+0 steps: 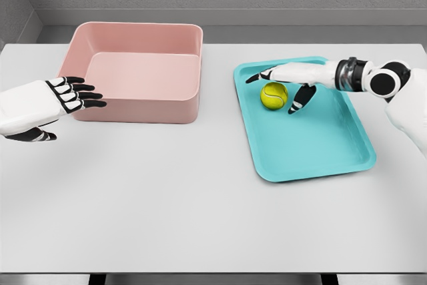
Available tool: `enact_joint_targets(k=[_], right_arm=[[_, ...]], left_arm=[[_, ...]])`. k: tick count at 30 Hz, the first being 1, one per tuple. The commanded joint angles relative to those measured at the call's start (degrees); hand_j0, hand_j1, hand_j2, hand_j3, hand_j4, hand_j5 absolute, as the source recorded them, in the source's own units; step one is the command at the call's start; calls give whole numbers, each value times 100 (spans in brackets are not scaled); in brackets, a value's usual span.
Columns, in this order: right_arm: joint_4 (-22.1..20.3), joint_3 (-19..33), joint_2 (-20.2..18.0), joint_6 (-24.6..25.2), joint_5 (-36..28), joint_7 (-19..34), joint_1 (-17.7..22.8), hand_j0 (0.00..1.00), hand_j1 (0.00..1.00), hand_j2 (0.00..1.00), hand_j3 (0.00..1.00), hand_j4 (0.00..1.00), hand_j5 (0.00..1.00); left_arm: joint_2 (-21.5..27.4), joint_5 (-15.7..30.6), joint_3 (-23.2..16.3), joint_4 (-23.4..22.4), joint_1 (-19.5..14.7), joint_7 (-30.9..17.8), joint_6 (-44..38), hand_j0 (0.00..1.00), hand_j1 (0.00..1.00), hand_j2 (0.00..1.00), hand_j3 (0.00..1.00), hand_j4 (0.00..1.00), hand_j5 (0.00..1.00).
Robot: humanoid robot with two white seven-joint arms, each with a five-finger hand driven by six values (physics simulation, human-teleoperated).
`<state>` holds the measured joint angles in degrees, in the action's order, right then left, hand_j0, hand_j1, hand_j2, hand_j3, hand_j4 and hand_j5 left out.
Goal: Put the tennis from the blue tray into the pink basket with both arms
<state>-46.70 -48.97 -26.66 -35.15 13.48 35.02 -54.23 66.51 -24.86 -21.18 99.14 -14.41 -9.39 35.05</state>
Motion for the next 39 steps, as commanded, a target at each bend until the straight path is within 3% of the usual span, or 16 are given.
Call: enact_joint_targets(k=[1, 5, 9, 17, 27, 39], right_arm=[[20, 11, 47, 15, -39, -2, 0, 99, 99, 99, 99, 99, 99], [29, 11, 56, 15, 32, -2, 0, 90, 90, 90, 90, 90, 90], [38, 11, 56, 15, 32, -2, 9, 90, 90, 90, 90, 90, 90], [38, 11, 56, 15, 40, -2, 35, 80, 80, 80, 80, 80, 80], [47, 20, 29, 15, 163, -2, 53, 79, 79, 79, 79, 79, 79], [126, 46, 20, 15, 163, -2, 79, 56, 56, 56, 56, 56, 56]], left_arm=[[11, 43, 0, 0, 0, 7, -5, 100, 100, 100, 100, 100, 100], [11, 34, 0, 0, 0, -2, -5, 100, 100, 100, 100, 100, 100], [20, 34, 0, -9, 0, -2, -5, 100, 100, 100, 100, 100, 100], [20, 34, 0, -9, 0, 7, -5, 100, 100, 100, 100, 100, 100], [11, 25, 0, -18, -9, -2, -5, 100, 100, 100, 100, 100, 100], [2, 34, 0, -9, 0, -2, -5, 100, 100, 100, 100, 100, 100]])
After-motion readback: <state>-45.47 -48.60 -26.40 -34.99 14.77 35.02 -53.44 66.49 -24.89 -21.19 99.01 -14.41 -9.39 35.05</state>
